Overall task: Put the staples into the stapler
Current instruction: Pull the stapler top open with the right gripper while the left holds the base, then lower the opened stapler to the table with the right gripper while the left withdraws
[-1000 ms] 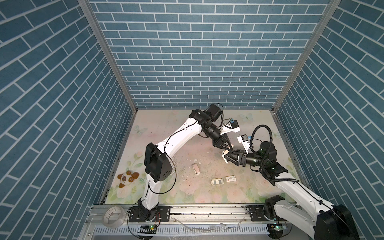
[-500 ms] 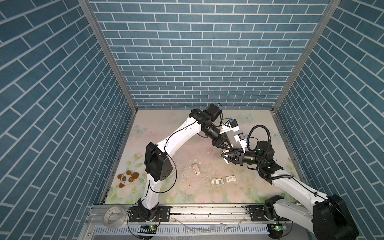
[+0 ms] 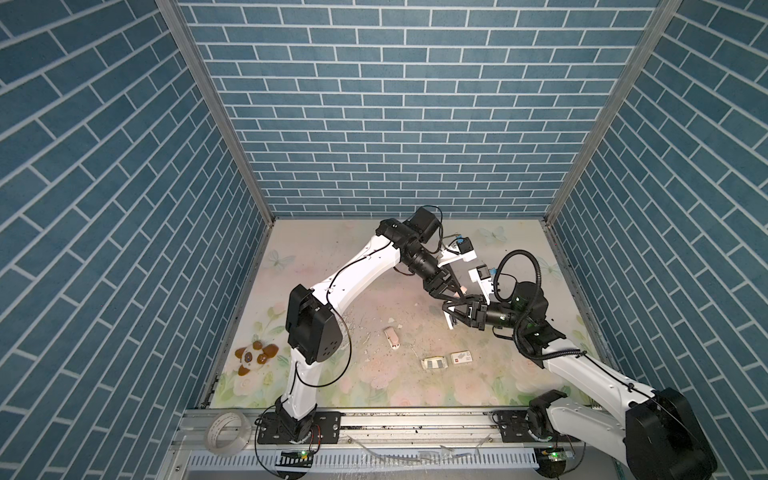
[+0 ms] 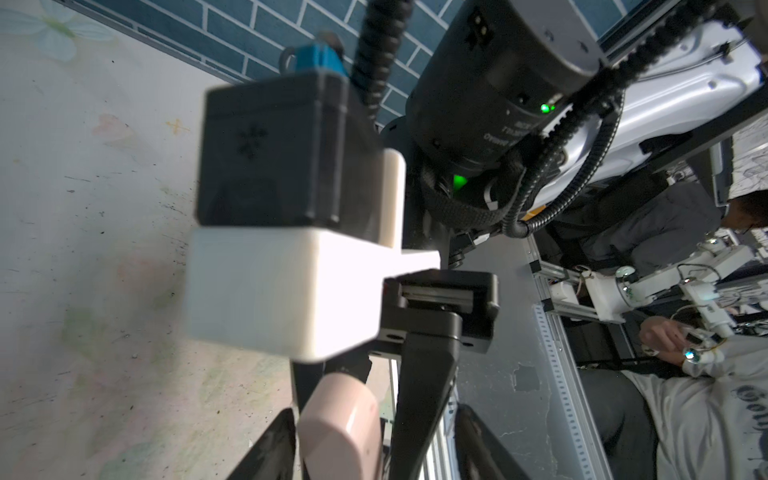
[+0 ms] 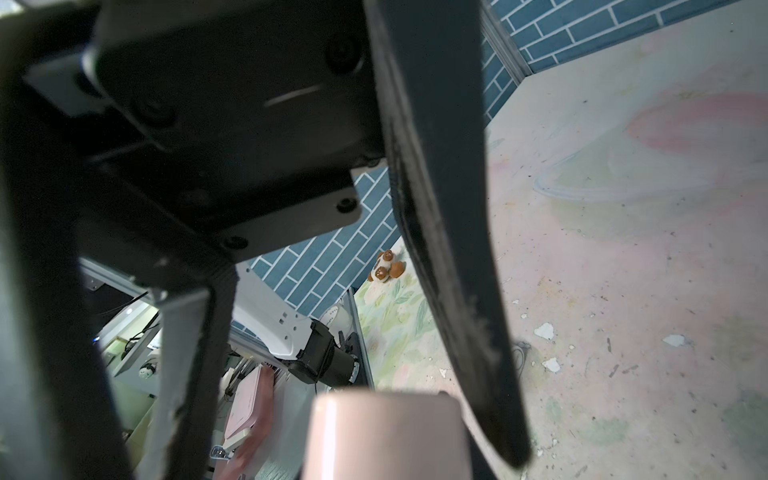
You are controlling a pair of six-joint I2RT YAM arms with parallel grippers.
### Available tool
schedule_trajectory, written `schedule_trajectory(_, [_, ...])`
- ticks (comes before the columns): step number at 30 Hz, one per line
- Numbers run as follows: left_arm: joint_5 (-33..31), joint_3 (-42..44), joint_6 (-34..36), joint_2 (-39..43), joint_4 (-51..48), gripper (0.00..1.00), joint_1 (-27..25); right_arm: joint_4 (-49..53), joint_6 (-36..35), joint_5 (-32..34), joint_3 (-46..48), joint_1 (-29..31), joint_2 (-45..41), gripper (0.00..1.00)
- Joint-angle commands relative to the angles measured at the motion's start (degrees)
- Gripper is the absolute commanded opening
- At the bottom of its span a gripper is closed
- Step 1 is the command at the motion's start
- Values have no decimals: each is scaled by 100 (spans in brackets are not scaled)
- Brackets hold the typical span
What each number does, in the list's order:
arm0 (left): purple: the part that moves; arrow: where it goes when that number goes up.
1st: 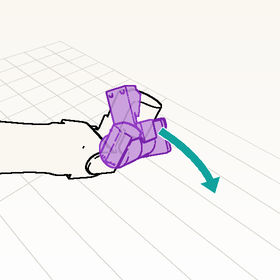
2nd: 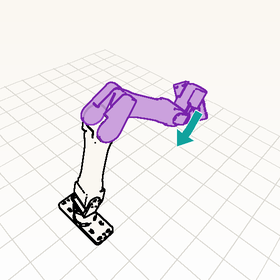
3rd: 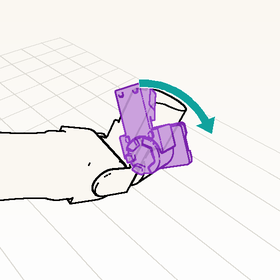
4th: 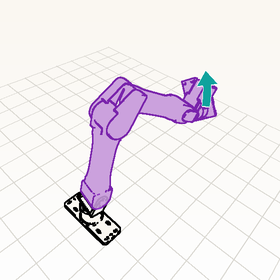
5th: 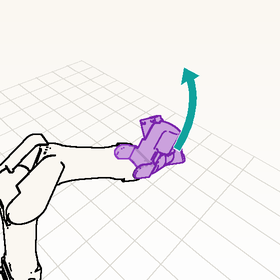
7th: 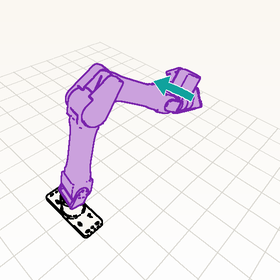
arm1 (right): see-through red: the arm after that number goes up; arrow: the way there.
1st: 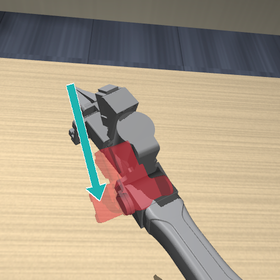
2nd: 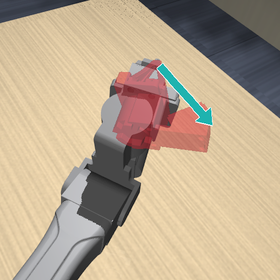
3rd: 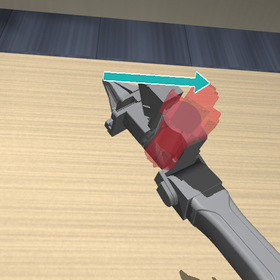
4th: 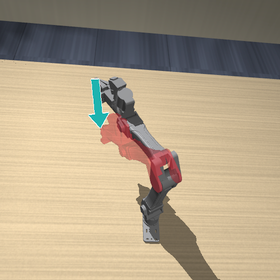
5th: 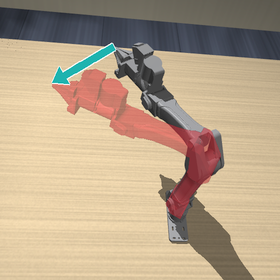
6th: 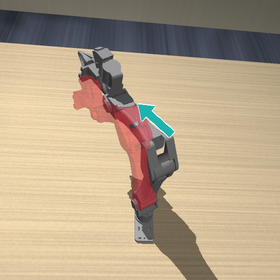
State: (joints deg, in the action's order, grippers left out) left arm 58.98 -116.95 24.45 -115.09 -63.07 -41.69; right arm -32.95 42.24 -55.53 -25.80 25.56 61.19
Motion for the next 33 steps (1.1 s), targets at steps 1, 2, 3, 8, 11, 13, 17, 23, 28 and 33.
schedule_trajectory(1, [-322, 173, -45, 369, 296, 71, 109, 271, 5, 249, -238, -9, -15, 19])
schedule_trajectory(2, [-367, 195, -52, 418, 318, 73, 166, 362, -48, 290, -258, -15, -17, 19])
schedule_trajectory(3, [-414, 198, -70, 456, 322, 75, 232, 474, -109, 341, -279, -16, -8, 18])
schedule_trajectory(8, [-961, 402, -12, 739, 354, 84, 591, 1601, -686, 903, -549, -14, 45, 17])
schedule_trajectory(11, [-1762, 828, 0, 1054, 600, 84, 773, 2322, -1092, 1431, -771, -13, 177, 17])
schedule_trajectory(13, [-2439, 1278, 128, 1340, 844, 85, 783, 2824, -1375, 1832, -965, -16, 344, 17])
schedule_trajectory(17, [-3506, 2312, 490, 1886, 1341, 92, 794, 3505, -1819, 2676, -1336, -8, 841, 17])
schedule_trajectory(23, [-4233, 3428, 847, 2379, 1809, 94, 801, 3891, -2100, 3566, -1745, 34, 1728, 17])
schedule_trajectory(28, [-4290, 4055, 985, 2731, 2244, 95, 812, 4116, -2245, 4208, -2043, 224, 2352, 17])
schedule_trajectory(33, [-4307, 4373, 926, 2933, 2586, 96, 811, 4310, -2238, 4884, -2310, 473, 2837, 19])
